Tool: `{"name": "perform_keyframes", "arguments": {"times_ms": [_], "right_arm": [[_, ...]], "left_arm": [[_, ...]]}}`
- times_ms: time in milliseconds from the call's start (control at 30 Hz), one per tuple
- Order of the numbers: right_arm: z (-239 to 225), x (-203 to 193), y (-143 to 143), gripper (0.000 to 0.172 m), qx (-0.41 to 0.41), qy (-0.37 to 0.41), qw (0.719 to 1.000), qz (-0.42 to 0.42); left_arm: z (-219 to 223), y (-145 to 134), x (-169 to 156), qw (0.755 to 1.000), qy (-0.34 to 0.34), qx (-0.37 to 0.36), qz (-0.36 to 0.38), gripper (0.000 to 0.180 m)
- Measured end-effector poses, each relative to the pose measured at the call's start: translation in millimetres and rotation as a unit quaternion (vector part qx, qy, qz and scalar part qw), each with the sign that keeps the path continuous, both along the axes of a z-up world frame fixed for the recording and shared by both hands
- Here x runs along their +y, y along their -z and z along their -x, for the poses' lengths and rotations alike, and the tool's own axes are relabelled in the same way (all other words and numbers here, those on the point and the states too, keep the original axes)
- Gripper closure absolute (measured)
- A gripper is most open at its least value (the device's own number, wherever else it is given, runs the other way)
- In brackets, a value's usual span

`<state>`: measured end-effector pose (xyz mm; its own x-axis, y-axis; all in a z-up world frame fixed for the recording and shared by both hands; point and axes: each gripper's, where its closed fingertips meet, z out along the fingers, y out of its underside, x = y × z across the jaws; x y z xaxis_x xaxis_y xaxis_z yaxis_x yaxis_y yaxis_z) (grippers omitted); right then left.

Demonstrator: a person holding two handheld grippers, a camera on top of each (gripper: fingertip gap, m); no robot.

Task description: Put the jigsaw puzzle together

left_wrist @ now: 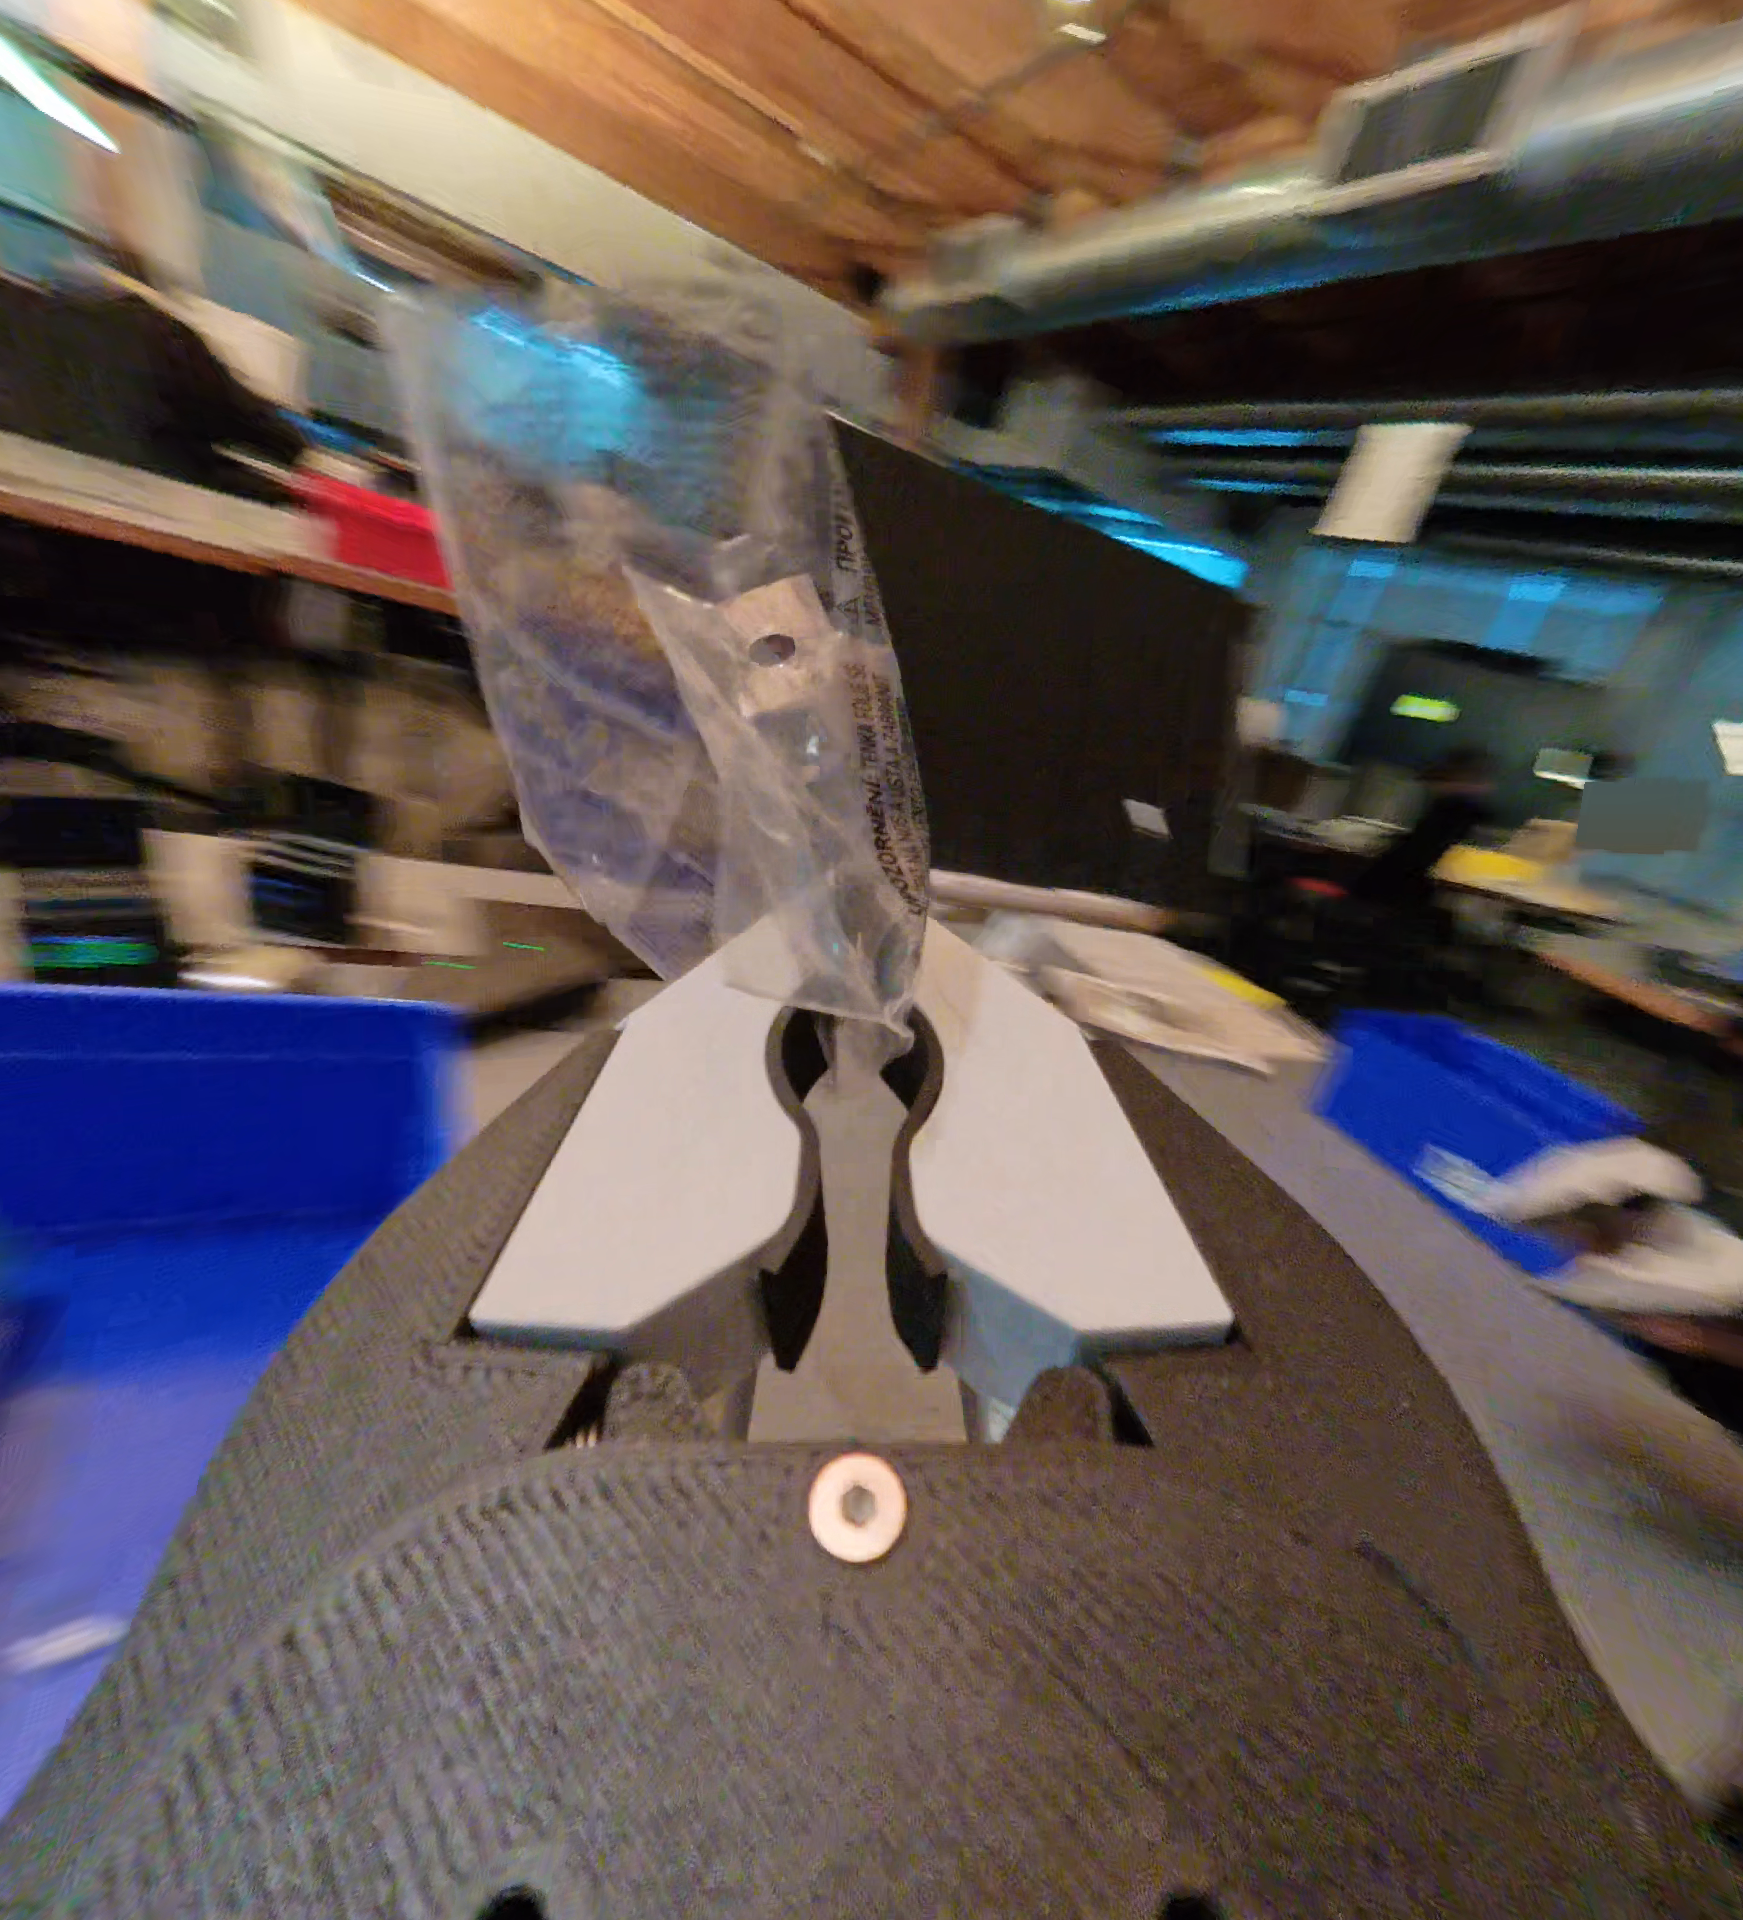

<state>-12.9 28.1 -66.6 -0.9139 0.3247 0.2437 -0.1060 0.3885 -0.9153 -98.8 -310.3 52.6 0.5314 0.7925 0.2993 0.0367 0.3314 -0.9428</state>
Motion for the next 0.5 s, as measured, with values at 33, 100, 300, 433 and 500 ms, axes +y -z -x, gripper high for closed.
{"name": "perform_keyframes", "arguments": {"times_ms": [33,100,300,433,500], "right_arm": [[0.0,1.0,1.9,0.146,-0.003,0.004,1.0,0.004],[-0.5,0.4,3.6,0.148,-0.01,0.009,1.0,0.018],[-9.8,-3.5,-0.2,0.148,-0.015,0.016,0.999,0.042],[-18.2,7.3,-2.6,0.149,-0.033,0.04,0.997,0.059],[-22.5,11.0,-12.7,0.149,-0.071,0.048,0.99,0.116]], "left_arm": [[8.8,-0.8,-36.0,0.998,-0.062,-0.005,0.004,0.18],[26.2,23.7,-91.0,0.989,-0.135,-0.066,-0.003,0.18],[15.7,124.2,-169.4,0.931,-0.282,-0.232,-0.029,0.096],[-40.2,138.6,-200.2,0.892,-0.377,-0.249,0.001,0.078],[-64.4,132.9,-197.1,0.889,-0.393,-0.236,0.012,0.078]]}}
